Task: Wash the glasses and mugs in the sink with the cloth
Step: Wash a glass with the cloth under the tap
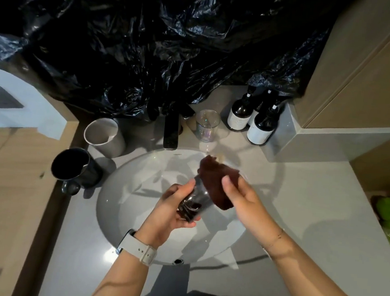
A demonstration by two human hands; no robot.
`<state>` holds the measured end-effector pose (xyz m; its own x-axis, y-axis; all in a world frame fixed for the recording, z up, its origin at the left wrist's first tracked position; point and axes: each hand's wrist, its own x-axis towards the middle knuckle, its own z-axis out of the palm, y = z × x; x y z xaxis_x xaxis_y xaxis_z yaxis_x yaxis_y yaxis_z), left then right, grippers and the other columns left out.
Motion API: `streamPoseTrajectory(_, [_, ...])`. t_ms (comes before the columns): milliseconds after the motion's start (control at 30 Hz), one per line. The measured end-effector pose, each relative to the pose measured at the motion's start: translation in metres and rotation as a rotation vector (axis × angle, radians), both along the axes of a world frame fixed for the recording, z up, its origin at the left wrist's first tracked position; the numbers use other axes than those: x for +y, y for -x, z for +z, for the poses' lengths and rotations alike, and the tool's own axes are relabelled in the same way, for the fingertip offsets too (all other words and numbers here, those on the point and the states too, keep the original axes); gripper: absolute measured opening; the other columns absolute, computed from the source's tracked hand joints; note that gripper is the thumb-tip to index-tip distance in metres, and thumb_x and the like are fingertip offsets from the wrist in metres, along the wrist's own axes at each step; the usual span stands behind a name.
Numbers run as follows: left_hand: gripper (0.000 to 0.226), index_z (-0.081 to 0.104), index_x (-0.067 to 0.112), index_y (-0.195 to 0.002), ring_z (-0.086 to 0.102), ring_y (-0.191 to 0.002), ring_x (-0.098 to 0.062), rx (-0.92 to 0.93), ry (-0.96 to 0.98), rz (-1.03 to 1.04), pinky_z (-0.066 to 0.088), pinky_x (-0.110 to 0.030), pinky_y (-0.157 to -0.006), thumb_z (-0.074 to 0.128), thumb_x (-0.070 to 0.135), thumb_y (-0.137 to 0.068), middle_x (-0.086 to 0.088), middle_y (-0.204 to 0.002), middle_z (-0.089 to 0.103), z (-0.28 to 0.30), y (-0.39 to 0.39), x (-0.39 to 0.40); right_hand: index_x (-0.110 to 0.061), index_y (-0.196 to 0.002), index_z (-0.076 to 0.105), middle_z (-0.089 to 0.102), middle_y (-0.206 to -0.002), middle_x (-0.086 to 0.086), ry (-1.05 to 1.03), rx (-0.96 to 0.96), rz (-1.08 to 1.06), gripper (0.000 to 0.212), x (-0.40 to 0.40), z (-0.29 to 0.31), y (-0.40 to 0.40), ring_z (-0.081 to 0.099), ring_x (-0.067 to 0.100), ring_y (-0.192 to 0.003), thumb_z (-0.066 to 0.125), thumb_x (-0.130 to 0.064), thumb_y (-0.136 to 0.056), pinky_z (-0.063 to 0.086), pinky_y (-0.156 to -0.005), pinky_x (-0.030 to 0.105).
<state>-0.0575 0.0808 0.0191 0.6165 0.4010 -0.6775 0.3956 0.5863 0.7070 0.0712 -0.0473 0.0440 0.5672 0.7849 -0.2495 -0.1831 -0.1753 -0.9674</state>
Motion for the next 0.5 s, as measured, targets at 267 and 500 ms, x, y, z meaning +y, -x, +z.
streamPoseTrajectory(267, [0.059, 0.062, 0.019, -0.122, 0.067, -0.062, -0.024, 0.124, -0.003, -0.067, 0.052, -0.025, -0.055, 0.053, 0.065, -0.088, -0.007, -0.098, 0.073, 0.008, 0.002, 0.004, -0.028, -0.117, 0.069, 0.054, -0.137, -0.011, -0.022, 0.001, 0.203, 0.033, -0.014, -0.005, 0.001, 0.047, 0.002, -0.13, 0.068, -0.036, -0.085, 0.035, -0.111, 0.024])
streamPoseTrajectory(500, [0.072, 0.057, 0.002, -0.11, 0.064, -0.061, -0.029, 0.043, -0.181, -0.088, 0.05, -0.031, -0.052, 0.059, 0.064, -0.075, -0.02, -0.088, 0.067, 0.011, -0.005, 0.001, -0.019, -0.119, 0.05, 0.067, -0.102, 0.0, 0.084, 0.037, 0.119, 0.067, -0.009, -0.017, -0.005, 0.065, 0.008, -0.091, 0.083, -0.011, -0.061, 0.049, -0.077, 0.019])
